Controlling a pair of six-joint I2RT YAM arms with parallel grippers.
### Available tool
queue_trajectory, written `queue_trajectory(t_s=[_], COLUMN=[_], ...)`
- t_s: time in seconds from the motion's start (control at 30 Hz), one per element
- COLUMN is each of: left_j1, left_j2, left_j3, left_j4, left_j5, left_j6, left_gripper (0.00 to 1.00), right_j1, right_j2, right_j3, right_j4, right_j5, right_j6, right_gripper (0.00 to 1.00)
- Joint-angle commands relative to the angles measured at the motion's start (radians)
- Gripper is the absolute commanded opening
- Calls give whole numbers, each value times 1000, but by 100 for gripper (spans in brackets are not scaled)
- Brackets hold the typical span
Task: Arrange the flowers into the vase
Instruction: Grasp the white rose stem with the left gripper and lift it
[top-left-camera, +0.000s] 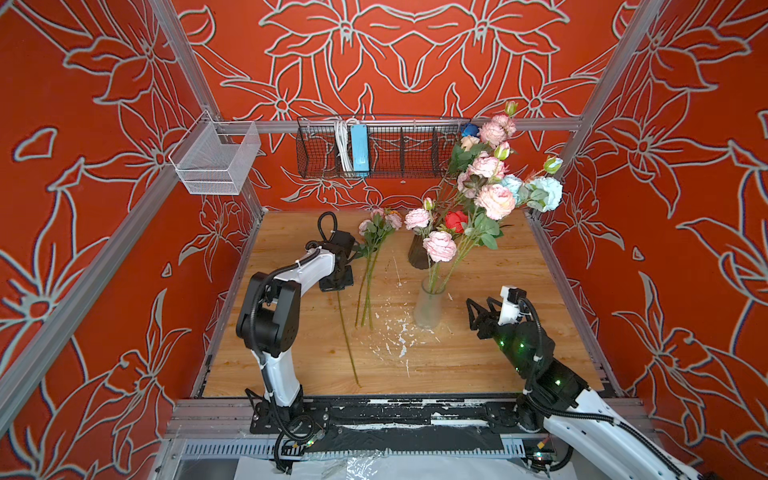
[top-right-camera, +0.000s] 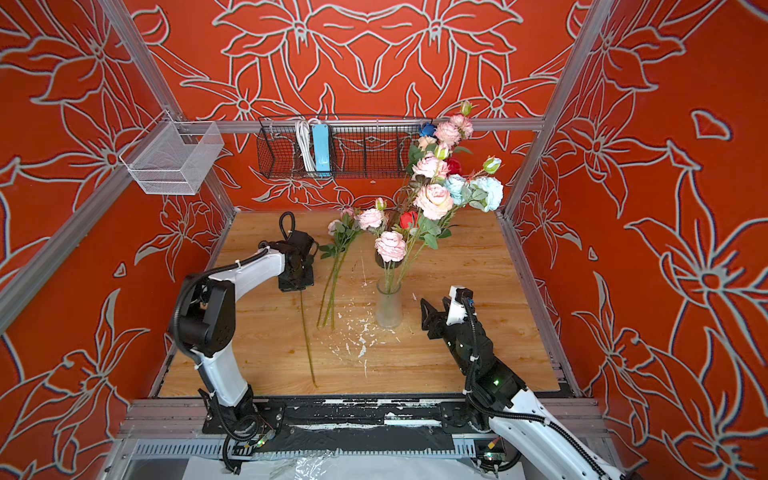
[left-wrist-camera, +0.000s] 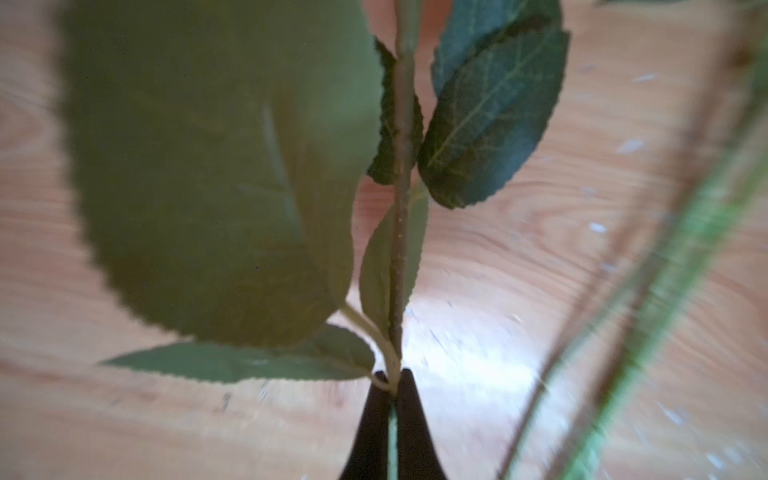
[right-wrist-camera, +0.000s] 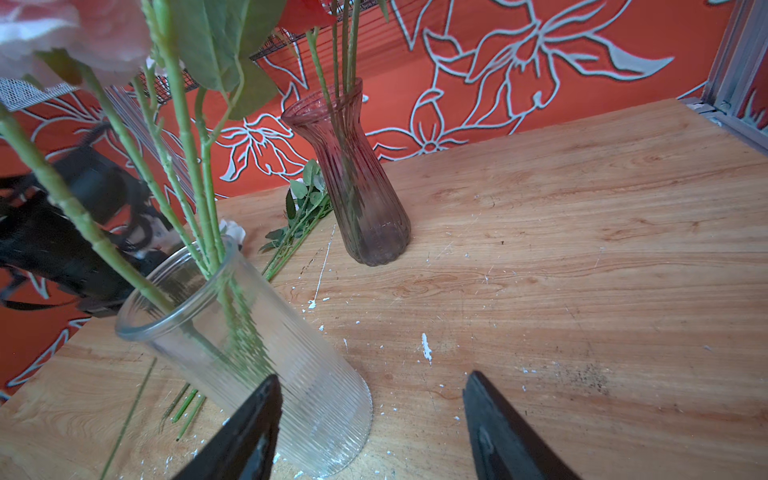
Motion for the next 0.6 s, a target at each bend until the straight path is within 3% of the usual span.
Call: queue_trajectory(t_s=[0.0, 0.1, 0.27, 0.43, 0.57], left_j1=[-18, -18, -17, -18, -20], left_j2=[-173, -327, -527, -645, -704], left_j3=[-27, -116, -183, -151, -113], left_j4=[1, 114, 259, 302, 369], left_j5=[61, 153, 225, 257, 352], left_j6=[31, 28, 10, 18, 26], left_gripper=[0, 0, 0, 0, 0], right_j1=[-6, -6, -6, -6, -6], right_j2=[-41, -91, -128, -93, -88], right_j3=[8, 15, 12, 4, -18], right_j4=[13, 37, 55, 65, 70], right_j5=[-95, -253, -356, -313, -223], right_j6=[3, -7, -20, -22, -15], right_gripper=[71, 73, 74, 74, 74])
